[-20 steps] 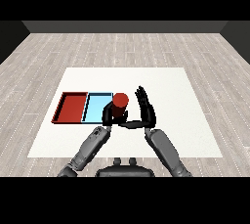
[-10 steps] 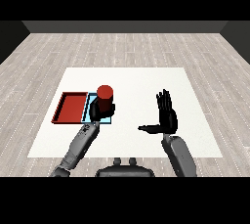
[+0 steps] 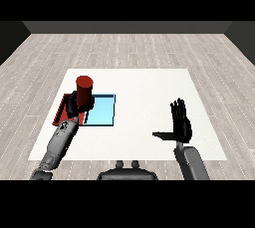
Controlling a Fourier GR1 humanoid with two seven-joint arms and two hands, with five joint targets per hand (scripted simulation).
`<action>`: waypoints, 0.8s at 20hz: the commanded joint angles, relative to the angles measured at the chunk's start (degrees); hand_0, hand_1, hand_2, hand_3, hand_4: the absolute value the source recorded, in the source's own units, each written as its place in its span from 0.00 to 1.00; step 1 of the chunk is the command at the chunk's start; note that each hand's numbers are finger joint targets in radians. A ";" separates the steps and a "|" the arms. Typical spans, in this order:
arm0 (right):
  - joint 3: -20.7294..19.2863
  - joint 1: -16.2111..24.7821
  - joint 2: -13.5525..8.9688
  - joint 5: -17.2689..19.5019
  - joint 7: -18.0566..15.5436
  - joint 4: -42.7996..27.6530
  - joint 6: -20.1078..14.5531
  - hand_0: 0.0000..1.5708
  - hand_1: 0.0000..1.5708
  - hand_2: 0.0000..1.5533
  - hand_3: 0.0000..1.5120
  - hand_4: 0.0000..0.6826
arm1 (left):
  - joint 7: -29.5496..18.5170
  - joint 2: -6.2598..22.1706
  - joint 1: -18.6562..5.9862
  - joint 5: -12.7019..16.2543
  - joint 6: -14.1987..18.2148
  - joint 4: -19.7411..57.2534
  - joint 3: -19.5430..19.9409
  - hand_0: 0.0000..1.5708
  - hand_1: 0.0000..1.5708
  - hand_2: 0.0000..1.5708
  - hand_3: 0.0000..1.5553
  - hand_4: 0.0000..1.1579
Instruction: Pick the red can and put it in the red box
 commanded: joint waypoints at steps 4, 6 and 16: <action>-4.18 1.69 -0.81 -2.99 -3.13 4.88 3.98 0.00 0.00 0.00 0.00 0.00 | 5.67 7.27 -4.70 -3.89 -2.84 18.59 2.71 1.00 1.00 0.99 0.96 0.96; -3.88 -0.70 -1.05 -1.71 -0.87 4.28 2.29 0.00 0.00 0.00 0.00 0.00 | 4.29 8.88 -4.19 -4.75 -5.50 26.11 2.86 1.00 1.00 0.99 0.96 0.91; -5.84 -5.98 0.74 -1.33 -5.43 14.95 3.90 0.00 0.00 0.00 0.00 0.00 | 9.26 7.44 -14.10 -11.52 -6.74 56.39 1.54 0.40 0.40 0.38 0.00 0.67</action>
